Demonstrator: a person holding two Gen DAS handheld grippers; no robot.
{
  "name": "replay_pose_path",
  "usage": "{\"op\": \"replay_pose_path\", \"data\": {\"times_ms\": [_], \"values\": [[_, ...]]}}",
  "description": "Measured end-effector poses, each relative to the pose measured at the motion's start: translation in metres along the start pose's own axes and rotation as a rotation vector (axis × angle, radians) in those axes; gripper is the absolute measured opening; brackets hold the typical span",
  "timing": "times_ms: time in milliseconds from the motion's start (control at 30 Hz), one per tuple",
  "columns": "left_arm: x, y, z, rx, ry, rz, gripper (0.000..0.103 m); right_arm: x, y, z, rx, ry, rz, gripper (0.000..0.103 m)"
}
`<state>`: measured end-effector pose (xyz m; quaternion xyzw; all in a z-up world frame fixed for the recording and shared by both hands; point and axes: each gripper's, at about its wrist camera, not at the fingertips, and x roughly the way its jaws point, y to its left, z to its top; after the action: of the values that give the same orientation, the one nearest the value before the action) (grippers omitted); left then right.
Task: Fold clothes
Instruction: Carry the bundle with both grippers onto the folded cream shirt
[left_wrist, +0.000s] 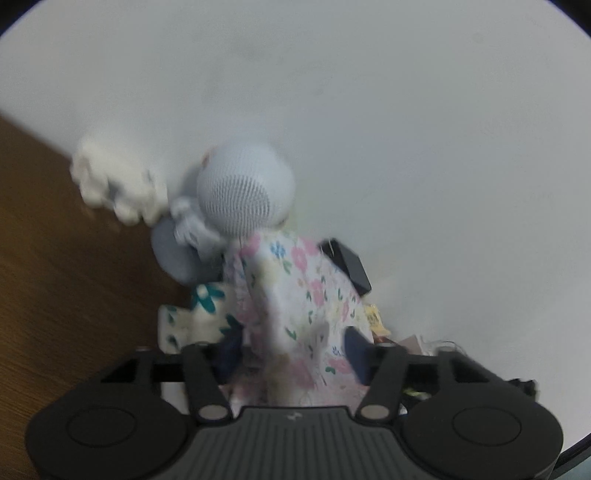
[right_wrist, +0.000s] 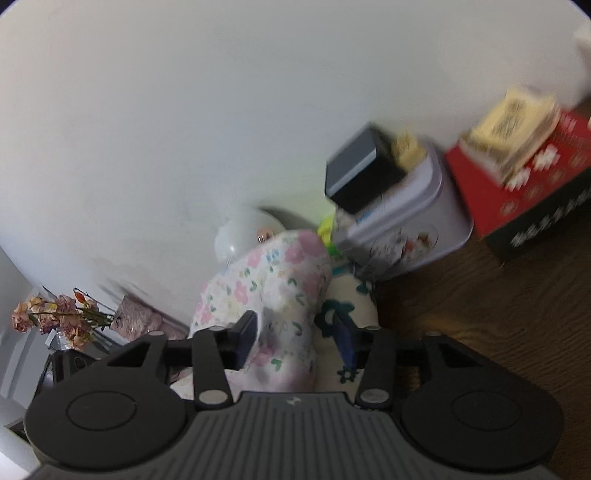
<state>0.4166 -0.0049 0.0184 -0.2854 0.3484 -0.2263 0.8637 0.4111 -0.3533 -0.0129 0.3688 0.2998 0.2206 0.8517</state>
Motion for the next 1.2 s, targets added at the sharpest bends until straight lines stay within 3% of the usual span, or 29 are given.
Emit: {"op": "replay_pose_path", "data": {"times_ms": [133,200,233,267,333,433,567,667,700,833,1033,1100,1200], "values": [[-0.028,-0.020,0.006,0.187,-0.153,0.083,0.061,-0.032,0.033,-0.005,-0.209,-0.132,-0.092,0.060],[-0.033,-0.031,0.006,0.234,-0.203,0.046,0.037,-0.039,0.059,-0.017,-0.350,-0.180,-0.103,0.040],[-0.029,-0.037,0.007,0.256,-0.202,0.041,0.016,-0.038,0.072,-0.025,-0.422,-0.178,-0.108,0.035],[-0.024,-0.044,0.007,0.280,-0.197,0.043,0.009,-0.035,0.085,-0.034,-0.494,-0.162,-0.112,0.029],[-0.009,-0.049,0.004,0.315,-0.160,0.106,0.009,-0.022,0.103,-0.056,-0.630,-0.131,-0.156,0.028],[0.014,-0.049,-0.003,0.342,-0.107,0.192,0.009,-0.003,0.109,-0.082,-0.727,-0.103,-0.223,0.028],[0.034,-0.024,-0.012,0.265,-0.101,0.191,0.009,0.012,0.103,-0.094,-0.758,-0.084,-0.256,0.028],[0.028,-0.018,-0.012,0.234,-0.122,0.157,0.010,0.014,0.103,-0.097,-0.778,-0.083,-0.260,0.028],[0.024,-0.018,-0.009,0.230,-0.129,0.146,0.011,0.013,0.103,-0.096,-0.777,-0.086,-0.255,0.029],[-0.004,-0.032,0.002,0.251,-0.187,0.117,0.036,-0.007,0.101,-0.081,-0.699,-0.138,-0.185,0.033],[-0.033,-0.061,-0.020,0.391,-0.198,0.119,0.037,-0.022,0.101,-0.047,-0.601,-0.244,-0.182,0.033],[-0.034,-0.065,-0.030,0.403,-0.183,0.104,0.036,-0.011,0.093,-0.040,-0.544,-0.250,-0.180,0.024],[-0.027,-0.065,-0.045,0.427,-0.205,0.157,0.036,0.009,0.080,-0.038,-0.479,-0.228,-0.171,0.019]]}}
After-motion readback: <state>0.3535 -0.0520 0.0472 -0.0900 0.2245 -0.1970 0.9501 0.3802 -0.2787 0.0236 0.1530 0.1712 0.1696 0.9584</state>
